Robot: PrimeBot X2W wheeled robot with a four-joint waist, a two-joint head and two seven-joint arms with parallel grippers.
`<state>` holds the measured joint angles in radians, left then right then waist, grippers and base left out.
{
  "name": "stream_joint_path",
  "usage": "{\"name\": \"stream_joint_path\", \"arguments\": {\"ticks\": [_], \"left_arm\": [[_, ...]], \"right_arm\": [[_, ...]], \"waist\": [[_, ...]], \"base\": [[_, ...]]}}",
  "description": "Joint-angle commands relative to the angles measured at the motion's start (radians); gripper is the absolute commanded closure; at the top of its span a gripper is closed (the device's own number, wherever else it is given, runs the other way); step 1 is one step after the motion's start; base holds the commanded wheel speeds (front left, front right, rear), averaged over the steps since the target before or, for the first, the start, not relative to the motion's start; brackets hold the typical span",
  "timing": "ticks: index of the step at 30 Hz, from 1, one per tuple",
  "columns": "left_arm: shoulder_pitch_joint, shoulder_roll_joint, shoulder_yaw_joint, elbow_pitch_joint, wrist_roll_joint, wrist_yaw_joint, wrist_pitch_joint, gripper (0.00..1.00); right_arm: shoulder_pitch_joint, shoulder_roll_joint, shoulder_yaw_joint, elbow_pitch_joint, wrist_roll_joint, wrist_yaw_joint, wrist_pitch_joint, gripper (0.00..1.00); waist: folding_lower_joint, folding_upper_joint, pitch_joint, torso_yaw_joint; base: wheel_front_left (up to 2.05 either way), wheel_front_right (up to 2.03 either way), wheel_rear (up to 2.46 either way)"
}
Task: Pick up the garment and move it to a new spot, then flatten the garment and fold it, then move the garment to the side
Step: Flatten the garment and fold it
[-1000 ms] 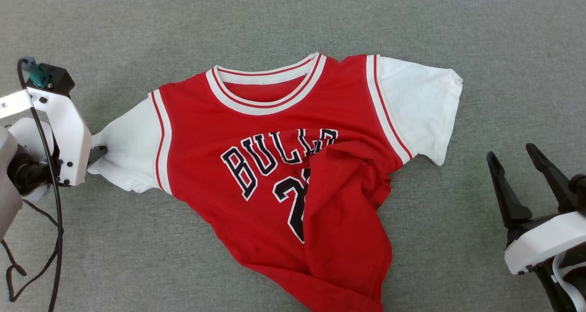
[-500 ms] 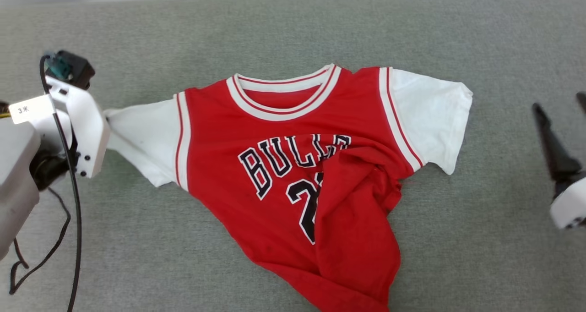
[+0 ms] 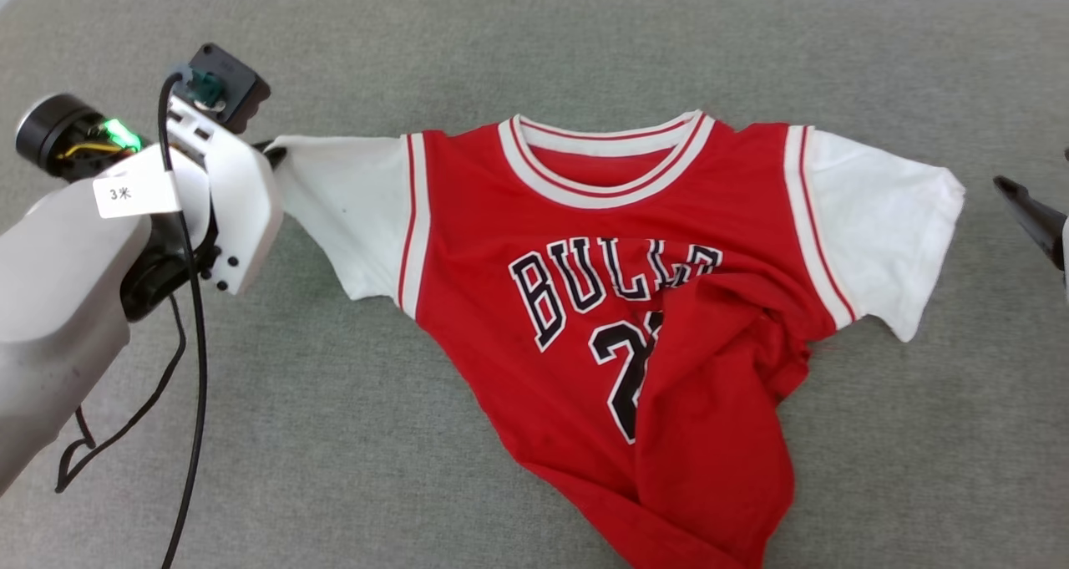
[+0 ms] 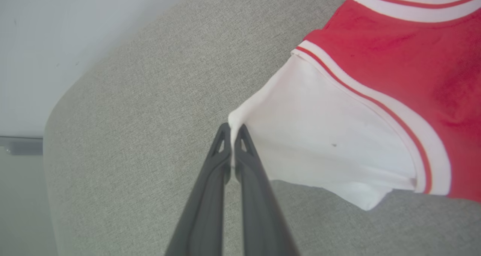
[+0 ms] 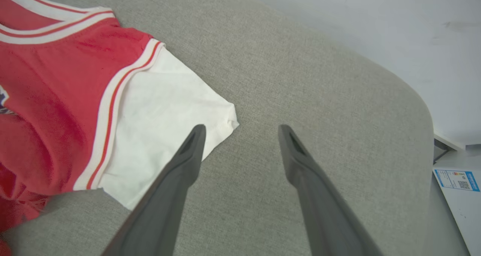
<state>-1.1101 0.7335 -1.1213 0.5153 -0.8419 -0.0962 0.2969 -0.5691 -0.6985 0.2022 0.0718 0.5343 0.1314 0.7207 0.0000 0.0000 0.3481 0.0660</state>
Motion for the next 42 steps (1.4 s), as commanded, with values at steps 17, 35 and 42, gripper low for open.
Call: {"name": "stream_joint_path", "arguments": {"ticks": [17,35,42], "left_arm": [[-0.059,-0.014,0.011,-0.103,0.031,0.041,-0.032,1.00],[-0.019,0.012,0.006,-0.063,0.029,0.040,-0.088,1.00],[-0.022,0.052,0.025,-0.126,0.068,0.074,-0.184,1.00]], "right_arm": [[-0.204,0.014,0.193,0.288,0.038,-0.001,0.222,0.00],[-0.256,0.008,0.294,0.353,0.121,-0.001,-0.094,1.00],[-0.258,-0.012,0.266,0.323,0.156,-0.001,-0.272,1.00]], "waist": [[0.0000,0.0000,0.159,0.094],[0.0000,0.0000,0.015,0.037],[0.0000,0.0000,-0.116,0.011]], "base": [[0.00,0.00,0.00],[0.00,0.00,0.00],[0.00,0.00,0.00]]}}
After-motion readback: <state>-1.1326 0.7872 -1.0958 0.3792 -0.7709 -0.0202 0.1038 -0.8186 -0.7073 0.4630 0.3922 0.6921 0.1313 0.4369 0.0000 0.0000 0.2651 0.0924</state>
